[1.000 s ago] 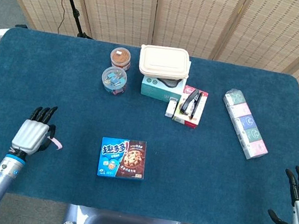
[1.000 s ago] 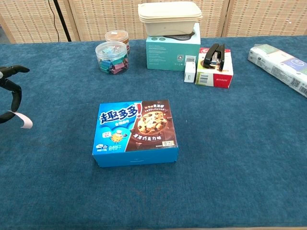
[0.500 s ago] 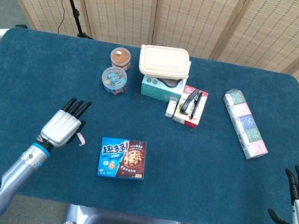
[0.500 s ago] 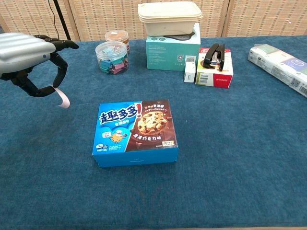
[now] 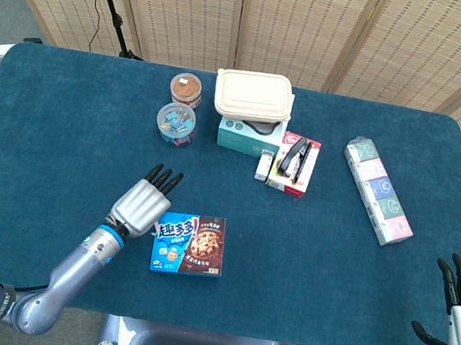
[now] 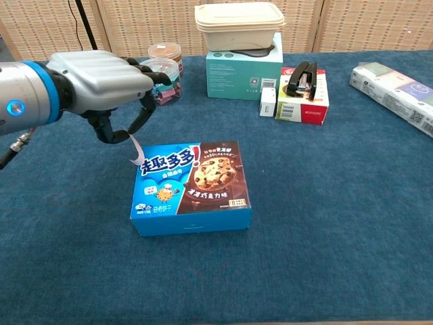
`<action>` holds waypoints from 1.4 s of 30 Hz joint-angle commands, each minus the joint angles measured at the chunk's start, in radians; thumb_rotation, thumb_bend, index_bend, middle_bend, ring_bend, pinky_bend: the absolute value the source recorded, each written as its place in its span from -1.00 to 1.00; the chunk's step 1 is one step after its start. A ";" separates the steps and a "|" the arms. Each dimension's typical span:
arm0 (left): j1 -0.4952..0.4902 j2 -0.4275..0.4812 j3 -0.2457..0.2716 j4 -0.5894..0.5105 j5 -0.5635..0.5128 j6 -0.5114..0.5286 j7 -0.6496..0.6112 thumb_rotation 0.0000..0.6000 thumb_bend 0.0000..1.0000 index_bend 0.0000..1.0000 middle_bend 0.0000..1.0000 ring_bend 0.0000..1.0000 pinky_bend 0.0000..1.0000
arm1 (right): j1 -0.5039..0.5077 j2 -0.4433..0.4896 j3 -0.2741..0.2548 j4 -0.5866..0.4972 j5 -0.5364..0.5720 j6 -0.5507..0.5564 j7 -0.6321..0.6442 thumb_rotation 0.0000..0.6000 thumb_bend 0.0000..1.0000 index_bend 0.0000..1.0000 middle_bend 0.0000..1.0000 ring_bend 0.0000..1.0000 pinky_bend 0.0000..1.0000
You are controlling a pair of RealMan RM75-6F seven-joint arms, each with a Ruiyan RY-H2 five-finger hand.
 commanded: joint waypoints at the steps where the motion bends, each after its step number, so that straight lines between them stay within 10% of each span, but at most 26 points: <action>1: -0.053 -0.042 0.001 -0.021 -0.061 0.048 0.046 1.00 -0.11 0.31 -1.00 -1.00 -1.00 | 0.000 0.001 0.000 0.000 0.000 0.000 0.003 1.00 -1.00 -0.91 -1.00 -1.00 -1.00; 19: -0.166 -0.149 0.045 0.048 -0.182 0.151 0.094 1.00 -0.11 0.28 -1.00 -1.00 -1.00 | 0.004 0.001 -0.004 0.000 -0.005 -0.006 0.004 1.00 -1.00 -0.90 -1.00 -1.00 -1.00; 29: -0.186 -0.176 0.056 0.083 -0.154 0.119 0.018 1.00 -0.12 -0.88 -1.00 -1.00 -1.00 | 0.003 -0.002 -0.003 0.002 0.001 -0.004 -0.012 1.00 -1.00 -0.88 -1.00 -1.00 -1.00; 42: -0.180 -0.134 0.079 0.064 -0.060 0.091 -0.090 1.00 -0.13 -1.00 -1.00 -1.00 -1.00 | 0.004 -0.002 -0.006 0.000 0.001 -0.009 -0.014 1.00 -1.00 -0.87 -1.00 -1.00 -1.00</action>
